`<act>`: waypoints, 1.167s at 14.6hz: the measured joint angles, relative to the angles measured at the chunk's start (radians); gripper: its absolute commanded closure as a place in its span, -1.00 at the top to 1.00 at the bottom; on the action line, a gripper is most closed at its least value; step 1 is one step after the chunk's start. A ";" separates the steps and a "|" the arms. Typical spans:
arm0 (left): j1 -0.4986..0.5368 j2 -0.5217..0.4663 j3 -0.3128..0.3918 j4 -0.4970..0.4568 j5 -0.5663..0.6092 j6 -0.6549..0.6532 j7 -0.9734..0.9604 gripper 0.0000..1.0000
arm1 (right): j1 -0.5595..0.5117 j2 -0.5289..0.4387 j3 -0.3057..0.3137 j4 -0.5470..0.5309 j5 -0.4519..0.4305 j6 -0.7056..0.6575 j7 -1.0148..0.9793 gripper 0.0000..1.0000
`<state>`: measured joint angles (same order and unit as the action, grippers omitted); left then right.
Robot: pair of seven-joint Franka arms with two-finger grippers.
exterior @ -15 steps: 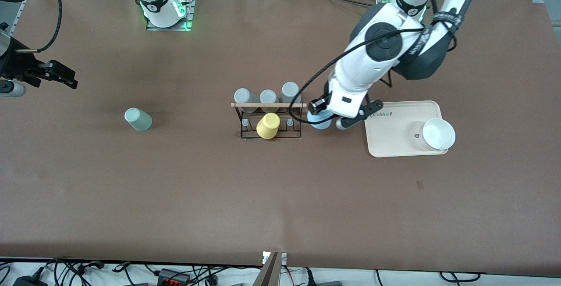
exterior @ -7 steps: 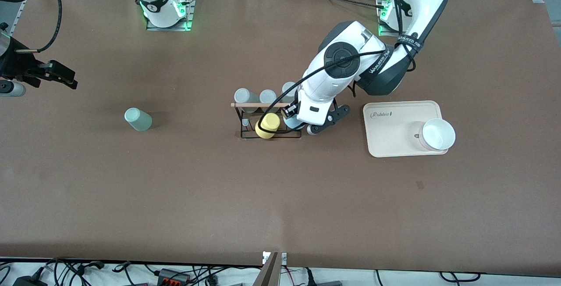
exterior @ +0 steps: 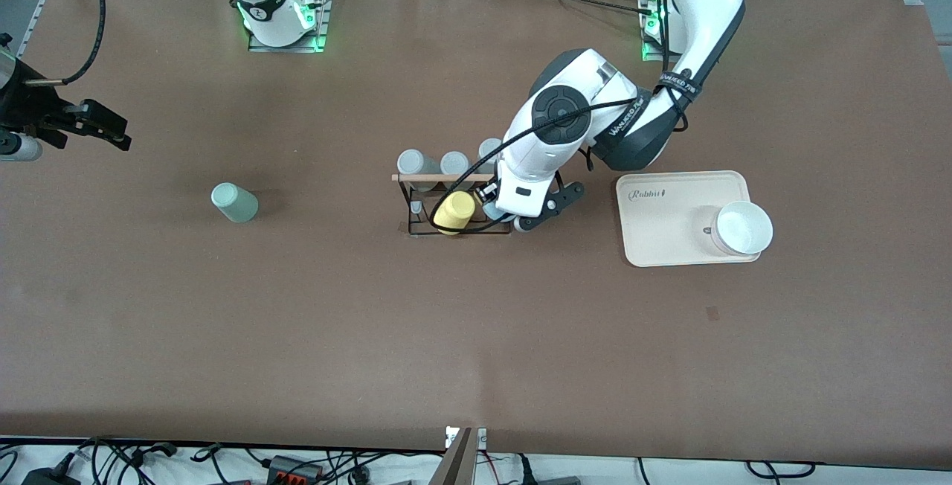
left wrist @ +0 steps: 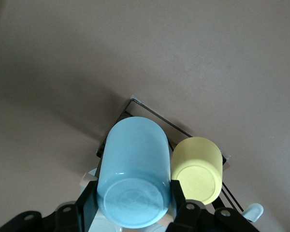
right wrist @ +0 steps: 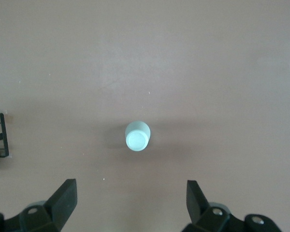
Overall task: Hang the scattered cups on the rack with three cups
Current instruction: 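Lower the blue cup onto the rack beside the yellow cup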
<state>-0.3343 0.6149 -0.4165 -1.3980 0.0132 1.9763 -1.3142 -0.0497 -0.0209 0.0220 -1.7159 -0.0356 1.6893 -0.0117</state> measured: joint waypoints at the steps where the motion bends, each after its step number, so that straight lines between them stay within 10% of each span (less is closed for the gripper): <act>1: -0.004 0.010 0.000 0.004 0.005 0.005 -0.006 -0.23 | 0.001 0.000 0.001 0.000 0.001 -0.008 0.000 1.00; 10: -0.037 0.079 0.001 0.021 0.072 0.040 -0.060 -0.21 | 0.013 0.004 0.003 0.000 0.001 -0.013 0.000 1.00; 17: -0.039 0.098 0.001 0.023 0.076 0.057 -0.061 0.67 | 0.013 0.010 0.003 0.001 0.001 -0.011 0.000 1.00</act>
<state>-0.3733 0.7127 -0.4155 -1.3748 0.0894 2.0337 -1.3751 -0.0368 -0.0109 0.0248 -1.7150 -0.0347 1.6783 -0.0117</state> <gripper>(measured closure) 0.308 0.000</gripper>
